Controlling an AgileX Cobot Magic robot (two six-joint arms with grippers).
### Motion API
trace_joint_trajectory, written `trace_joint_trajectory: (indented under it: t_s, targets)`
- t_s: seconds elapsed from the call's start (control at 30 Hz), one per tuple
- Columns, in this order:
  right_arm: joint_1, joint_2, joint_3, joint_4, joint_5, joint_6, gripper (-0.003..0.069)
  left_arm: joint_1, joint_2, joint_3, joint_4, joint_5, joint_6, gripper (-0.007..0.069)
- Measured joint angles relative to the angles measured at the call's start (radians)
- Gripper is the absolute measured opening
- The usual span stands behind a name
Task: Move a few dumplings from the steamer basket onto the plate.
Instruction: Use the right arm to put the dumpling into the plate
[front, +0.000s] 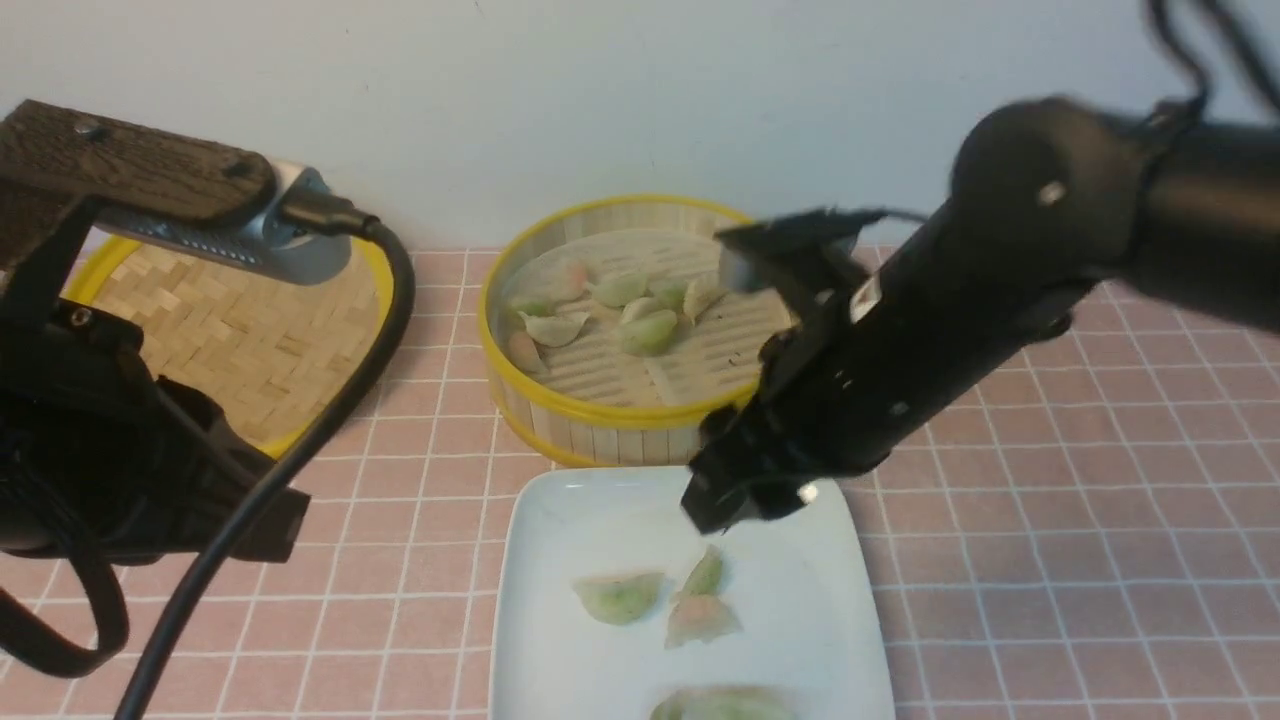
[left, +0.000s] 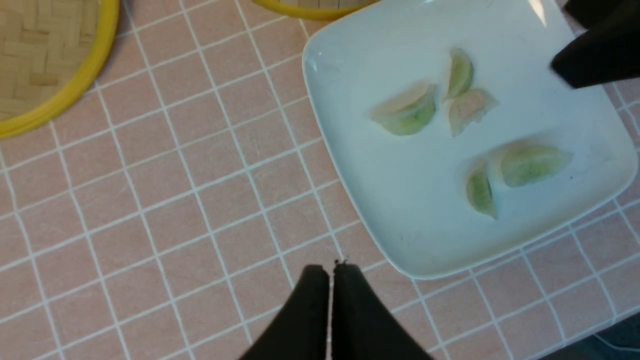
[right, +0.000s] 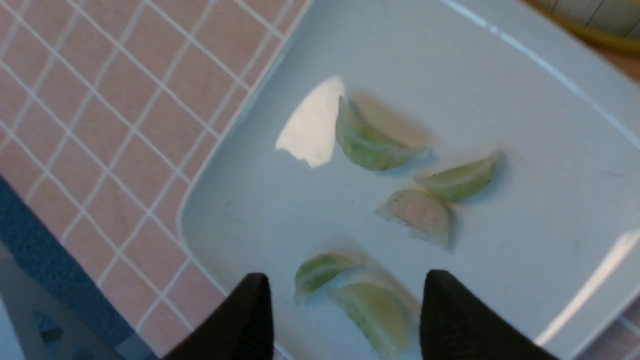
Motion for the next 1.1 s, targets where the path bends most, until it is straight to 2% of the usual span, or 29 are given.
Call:
trace_joint_trajectory:
  t_s: [0.03,0.1,0.17,0.23,0.5,0.57,0.63,0.67,0.83,1.0,1.1]
  targets:
    - [0.0,-0.086,-0.001,-0.031,0.019,0.029,0.0264,0.0,0.0,0.0,0.0,-0.009,0.001,-0.0006]
    - [0.0,-0.193,0.005,-0.068,0.023,0.071,0.0178,0.0,0.0,0.0,0.0,-0.028,0.001,-0.0006]
    - [0.0,-0.395,0.046,-0.125,-0.006,0.141,0.0058,0.0,0.0,0.0,0.0,-0.064,0.001,-0.0006]
    - [0.0,-0.555,0.11,-0.172,-0.062,0.172,0.001,0.0,0.0,0.0,0.0,-0.094,0.001,-0.0006]
    - [0.0,-1.217,0.606,-0.288,-0.469,0.204,-0.0013,0.0,0.0,0.0,-0.004,-0.186,0.001,-0.0006]
    - [0.0,-1.345,0.699,-0.308,-0.527,0.229,-0.0013,0.0,0.0,0.0,-0.004,-0.192,0.001,-0.0006]
    - [0.0,-1.514,0.825,-0.352,-0.598,0.314,-0.0013,0.0,0.0,0.0,-0.004,-0.202,0.001,-0.0006]
    - [0.0,-1.535,0.851,-0.363,-0.609,0.331,-0.0013,0.0,0.0,0.0,-0.004,-0.205,0.001,-0.0006]
    - [0.0,-1.597,0.964,-0.597,-0.7,0.517,-0.0013,-0.001,0.0,0.001,-0.011,-0.231,0.006,-0.0006]
    - [0.0,-1.599,0.966,-0.736,-0.738,0.573,-0.0013,-0.001,-0.067,0.073,-0.019,-0.229,0.01,-0.0006]
    - [0.0,-1.599,0.966,-0.782,-0.741,0.58,-0.0013,-0.001,-0.184,0.184,-0.008,-0.31,0.011,-0.0006]
